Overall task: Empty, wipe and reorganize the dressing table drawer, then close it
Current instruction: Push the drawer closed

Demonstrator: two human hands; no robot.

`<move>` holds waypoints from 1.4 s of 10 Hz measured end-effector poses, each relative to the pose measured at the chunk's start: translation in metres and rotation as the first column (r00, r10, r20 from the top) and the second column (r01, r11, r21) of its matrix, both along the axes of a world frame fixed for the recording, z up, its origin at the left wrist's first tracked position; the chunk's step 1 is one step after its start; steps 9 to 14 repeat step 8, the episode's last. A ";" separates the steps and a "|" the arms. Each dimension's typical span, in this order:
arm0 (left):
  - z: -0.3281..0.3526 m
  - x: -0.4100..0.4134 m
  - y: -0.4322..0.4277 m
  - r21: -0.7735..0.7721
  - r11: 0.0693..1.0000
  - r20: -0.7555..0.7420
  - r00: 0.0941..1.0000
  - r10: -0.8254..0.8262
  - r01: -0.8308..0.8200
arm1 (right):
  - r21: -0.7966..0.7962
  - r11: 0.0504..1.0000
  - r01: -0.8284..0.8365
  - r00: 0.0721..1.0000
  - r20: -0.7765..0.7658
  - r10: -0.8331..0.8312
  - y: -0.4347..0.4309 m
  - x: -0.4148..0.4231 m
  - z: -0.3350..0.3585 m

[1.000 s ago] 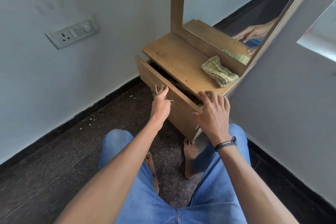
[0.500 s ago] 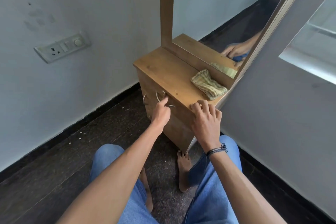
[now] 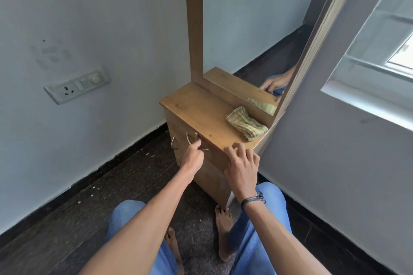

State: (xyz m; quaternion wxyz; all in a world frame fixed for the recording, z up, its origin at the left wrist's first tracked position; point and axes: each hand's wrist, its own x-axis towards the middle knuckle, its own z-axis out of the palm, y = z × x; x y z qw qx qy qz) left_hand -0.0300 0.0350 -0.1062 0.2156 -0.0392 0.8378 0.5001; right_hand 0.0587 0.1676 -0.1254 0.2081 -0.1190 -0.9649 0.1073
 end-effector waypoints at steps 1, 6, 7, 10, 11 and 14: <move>0.013 -0.001 -0.005 -0.117 0.981 0.025 0.988 -0.151 0.153 | 0.028 0.999 0.017 1.000 0.019 -0.018 -0.005 -0.001 0.012; 0.082 0.032 -0.025 -0.349 0.895 -0.482 0.765 -0.427 0.279 | -0.117 0.990 -0.073 0.997 0.023 0.076 -0.005 0.022 0.053; 0.097 0.027 -0.018 -0.344 0.902 -0.645 0.632 -0.429 0.260 | -0.170 0.983 -0.063 0.987 -0.157 0.036 0.001 0.012 0.071; 0.115 0.030 0.004 -0.329 0.894 -0.776 0.452 -0.440 0.306 | -0.185 0.982 -0.041 0.917 -0.397 -0.037 0.023 0.011 0.084; 0.115 0.030 0.004 -0.329 0.894 -0.776 0.452 -0.440 0.306 | -0.185 0.982 -0.041 0.917 -0.397 -0.037 0.023 0.011 0.084; 0.115 0.030 0.004 -0.329 0.894 -0.776 0.452 -0.440 0.306 | -0.185 0.982 -0.041 0.917 -0.397 -0.037 0.023 0.011 0.084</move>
